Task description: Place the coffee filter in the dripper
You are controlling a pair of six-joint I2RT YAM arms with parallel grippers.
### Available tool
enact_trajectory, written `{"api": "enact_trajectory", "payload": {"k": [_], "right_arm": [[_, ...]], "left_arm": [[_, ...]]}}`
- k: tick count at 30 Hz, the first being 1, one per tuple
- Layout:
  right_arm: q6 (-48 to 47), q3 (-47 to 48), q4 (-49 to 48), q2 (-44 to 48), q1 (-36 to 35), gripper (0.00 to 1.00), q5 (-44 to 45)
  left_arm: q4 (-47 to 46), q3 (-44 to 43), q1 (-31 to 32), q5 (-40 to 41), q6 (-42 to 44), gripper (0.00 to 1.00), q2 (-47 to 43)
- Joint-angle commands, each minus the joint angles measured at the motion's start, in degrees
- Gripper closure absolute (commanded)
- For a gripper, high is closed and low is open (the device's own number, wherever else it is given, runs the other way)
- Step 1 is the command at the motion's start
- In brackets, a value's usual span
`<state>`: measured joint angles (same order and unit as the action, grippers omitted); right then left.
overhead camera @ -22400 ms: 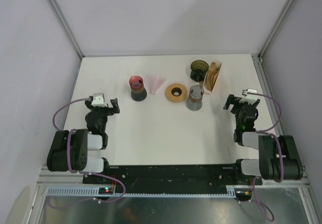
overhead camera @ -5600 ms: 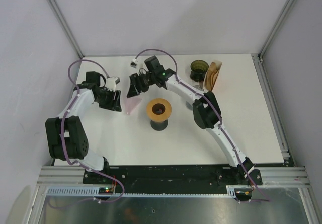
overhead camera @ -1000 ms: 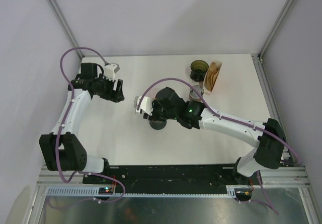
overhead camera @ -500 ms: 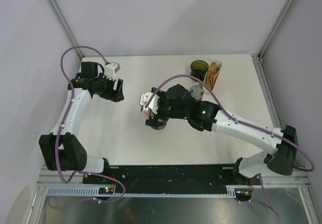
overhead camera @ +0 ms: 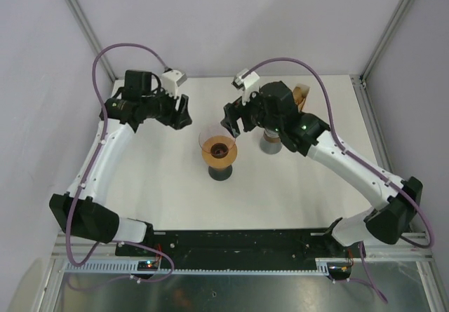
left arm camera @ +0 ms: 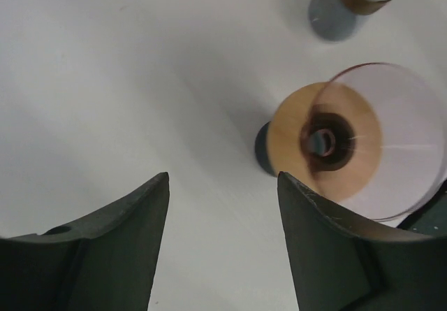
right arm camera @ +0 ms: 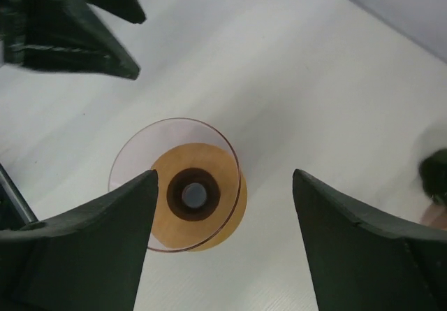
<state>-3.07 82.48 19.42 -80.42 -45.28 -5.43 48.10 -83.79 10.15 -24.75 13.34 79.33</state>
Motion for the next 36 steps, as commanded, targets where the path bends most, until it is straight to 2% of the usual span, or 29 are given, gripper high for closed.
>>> {"api": "enact_trajectory", "payload": {"k": [1, 4, 8, 19, 25, 30, 36], "right_arm": [[9.7, 3.8, 7.9, -4.1, 1.3, 0.25, 5.3], [11.2, 3.1, 8.8, -5.4, 2.4, 0.37, 4.5], [11.7, 2.2, 8.4, -6.2, 2.3, 0.43, 1.0], [12.1, 0.7, 9.5, -8.8, 1.8, 0.57, 0.2], [12.0, 0.7, 9.2, -10.3, 1.3, 0.67, 0.5], [11.5, 0.7, 9.0, -11.1, 0.0, 0.83, 1.8], [10.6, 0.7, 9.1, -11.9, -1.4, 0.93, 3.3]], "left_arm": [[0.3, -4.4, 5.2, -2.0, -5.6, 0.34, -2.7], [0.3, -4.3, 9.6, 0.2, -6.6, 0.35, -2.3], [0.3, -2.9, 13.4, 6.5, -6.2, 0.36, -1.3], [0.3, 2.1, 15.7, 8.2, -5.2, 0.39, 0.0], [0.3, 4.0, 15.8, 7.5, -4.8, 0.45, 0.7], [0.3, 5.1, 15.8, 6.6, -4.8, 0.59, 2.1], [0.3, 6.5, 15.8, 5.5, -4.3, 0.81, 1.8]]}}
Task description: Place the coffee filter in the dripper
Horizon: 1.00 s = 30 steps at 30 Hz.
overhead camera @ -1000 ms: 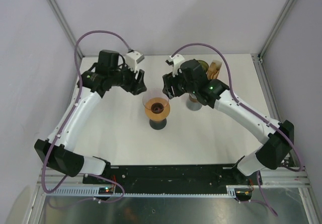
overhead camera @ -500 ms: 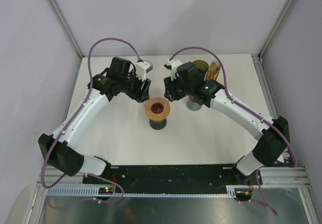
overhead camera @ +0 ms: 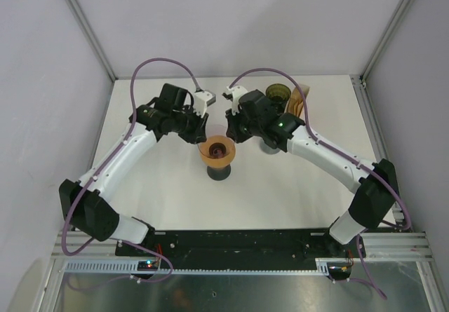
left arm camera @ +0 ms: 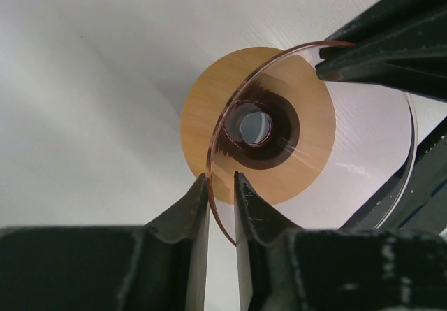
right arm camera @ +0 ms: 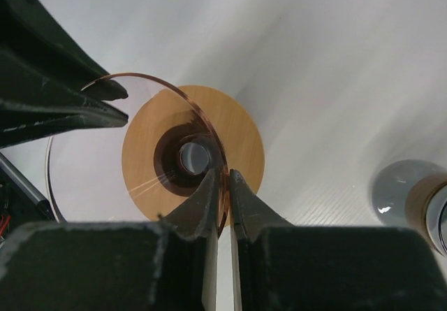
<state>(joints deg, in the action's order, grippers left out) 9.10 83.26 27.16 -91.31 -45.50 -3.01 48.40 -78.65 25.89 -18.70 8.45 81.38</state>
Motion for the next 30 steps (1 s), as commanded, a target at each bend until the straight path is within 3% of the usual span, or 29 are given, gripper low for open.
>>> {"api": "enact_trajectory", "payload": {"k": [1, 10, 30], "right_arm": [[-1.5, -0.1, 1.3, -1.2, -1.2, 0.94, 0.7], [-0.2, 1.9, 3.2, -5.2, 1.8, 1.0, -4.6], [-0.9, -4.0, 1.6, -10.4, 1.5, 1.0, -5.8]], "left_arm": [[0.0, 1.8, 0.0, -0.7, 0.8, 0.82, -0.3], [0.4, 4.5, -0.9, -0.7, 2.0, 0.99, 2.0], [1.0, 4.9, -1.3, -2.9, 3.2, 1.0, 6.4]]}}
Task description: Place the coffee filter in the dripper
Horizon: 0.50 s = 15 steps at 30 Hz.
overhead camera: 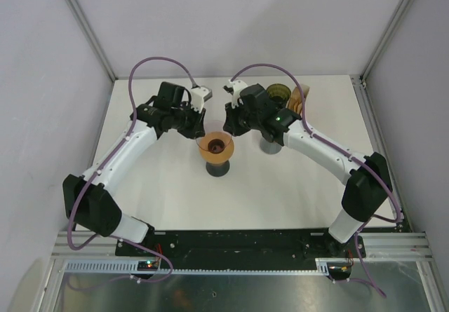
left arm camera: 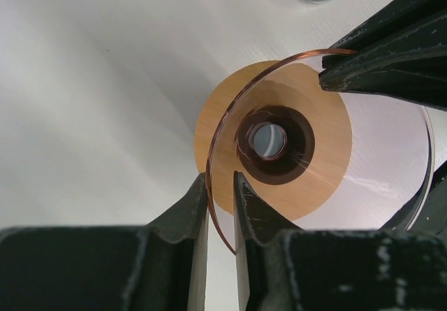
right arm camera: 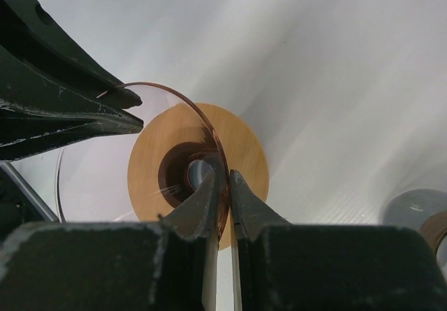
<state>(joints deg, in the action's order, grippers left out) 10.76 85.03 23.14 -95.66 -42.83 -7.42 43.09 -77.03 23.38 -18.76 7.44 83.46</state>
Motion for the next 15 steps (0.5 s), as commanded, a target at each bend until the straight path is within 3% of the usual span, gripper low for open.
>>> {"api": "enact_trajectory", "payload": {"k": [1, 15], "right_arm": [[-2.4, -6.1, 5.5, -6.1, -1.3, 1.0, -1.4], [-3.5, -9.6, 1.3, -4.6, -4.2, 1.0, 5.6]], "left_arm": [[6.4, 3.3, 1.3, -2.8, 4.2, 1.0, 4.3], [4.2, 9.2, 1.4, -1.4, 7.8, 1.0, 1.2]]}}
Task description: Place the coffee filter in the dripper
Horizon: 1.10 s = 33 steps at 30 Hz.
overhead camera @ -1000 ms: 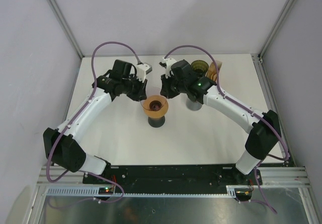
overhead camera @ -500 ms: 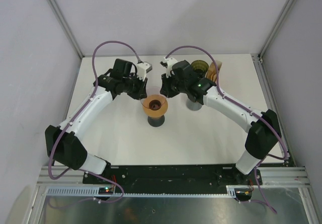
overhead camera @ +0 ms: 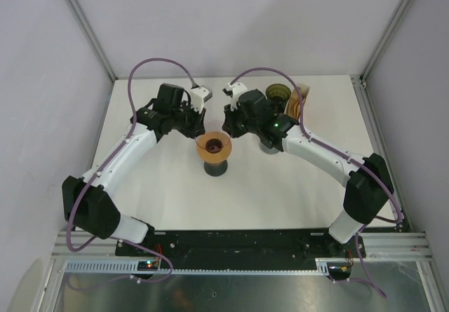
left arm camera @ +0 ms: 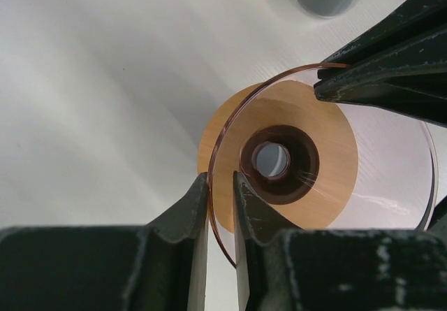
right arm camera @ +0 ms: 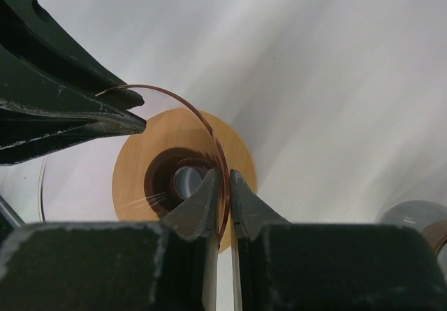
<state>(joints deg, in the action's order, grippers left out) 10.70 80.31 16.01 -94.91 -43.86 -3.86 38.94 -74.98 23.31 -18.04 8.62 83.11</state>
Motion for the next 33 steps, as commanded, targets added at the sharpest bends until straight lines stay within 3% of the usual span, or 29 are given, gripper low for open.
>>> {"api": "enact_trajectory", "payload": {"k": [1, 30, 33], "right_arm": [[-3.6, -4.9, 8.2, -4.9, -3.6, 1.0, 3.0], [-5.4, -4.9, 6.6, -5.4, -5.5, 1.0, 6.6], [-5.2, -4.9, 5.7, -4.4, -5.5, 1.0, 6.6]], "left_arm": [[7.5, 8.1, 1.4, -1.9, 7.1, 1.0, 0.7], [-0.2, 17.2, -0.4, -6.9, 8.7, 1.0, 0.2], [0.1, 14.5, -0.5, -6.6, 7.5, 0.92, -0.6]]}}
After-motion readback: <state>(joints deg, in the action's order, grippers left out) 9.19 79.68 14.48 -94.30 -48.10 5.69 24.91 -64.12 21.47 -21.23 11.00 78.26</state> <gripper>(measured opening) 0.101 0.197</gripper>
